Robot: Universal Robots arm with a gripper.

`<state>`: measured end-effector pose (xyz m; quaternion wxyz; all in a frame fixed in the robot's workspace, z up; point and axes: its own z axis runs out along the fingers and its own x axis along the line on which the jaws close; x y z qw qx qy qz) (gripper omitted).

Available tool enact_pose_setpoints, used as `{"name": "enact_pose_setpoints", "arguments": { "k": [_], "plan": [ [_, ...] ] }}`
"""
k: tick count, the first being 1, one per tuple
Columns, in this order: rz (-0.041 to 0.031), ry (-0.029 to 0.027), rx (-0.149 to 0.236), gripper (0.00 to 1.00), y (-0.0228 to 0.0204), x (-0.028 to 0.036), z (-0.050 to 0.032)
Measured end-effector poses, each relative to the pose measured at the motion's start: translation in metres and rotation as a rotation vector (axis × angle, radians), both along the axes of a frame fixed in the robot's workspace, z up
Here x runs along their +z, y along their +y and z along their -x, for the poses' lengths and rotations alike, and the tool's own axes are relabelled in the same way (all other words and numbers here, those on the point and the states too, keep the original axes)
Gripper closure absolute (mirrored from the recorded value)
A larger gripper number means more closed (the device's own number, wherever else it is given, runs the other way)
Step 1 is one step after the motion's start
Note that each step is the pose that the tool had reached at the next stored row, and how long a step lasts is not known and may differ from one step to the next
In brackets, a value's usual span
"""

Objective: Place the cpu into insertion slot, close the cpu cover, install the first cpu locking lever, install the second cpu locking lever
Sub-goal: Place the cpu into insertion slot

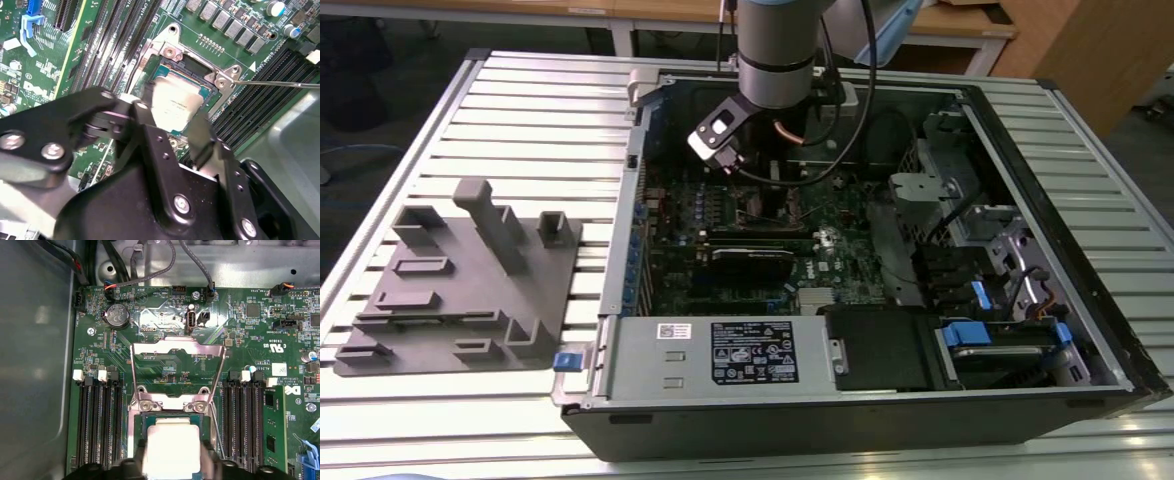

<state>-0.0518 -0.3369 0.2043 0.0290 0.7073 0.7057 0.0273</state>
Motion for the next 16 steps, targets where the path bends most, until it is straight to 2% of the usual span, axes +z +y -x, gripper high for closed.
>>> {"name": "enact_pose_setpoints", "arguments": {
  "k": [2, 3, 6, 7, 9, 10, 11, 16],
  "plan": [
    [0.0000, 0.0000, 0.000, 0.53, 0.0000, 0.0001, 0.0000],
    [0.0000, 0.0000, 0.000, 0.53, 0.0000, 0.0001, 0.0000],
    [0.0000, 0.0000, 0.000, 0.71, 0.0000, 0.0003, 0.0000],
    [0.0000, -0.0001, 0.000, 0.71, 0.0000, 0.0003, 0.0000],
    [0.0000, 0.0000, 0.000, 0.82, 0.0000, 0.0004, 0.0000],
    [0.0000, 0.0000, 0.000, 0.82, 0.0000, 0.0005, 0.0000],
    [0.0000, 0.0000, 0.000, 0.89, 0.0000, 0.0005, 0.0000],
    [0.0000, 0.0000, 0.000, 0.89, 0.0000, 0.0007, 0.0000]
  ]
}}
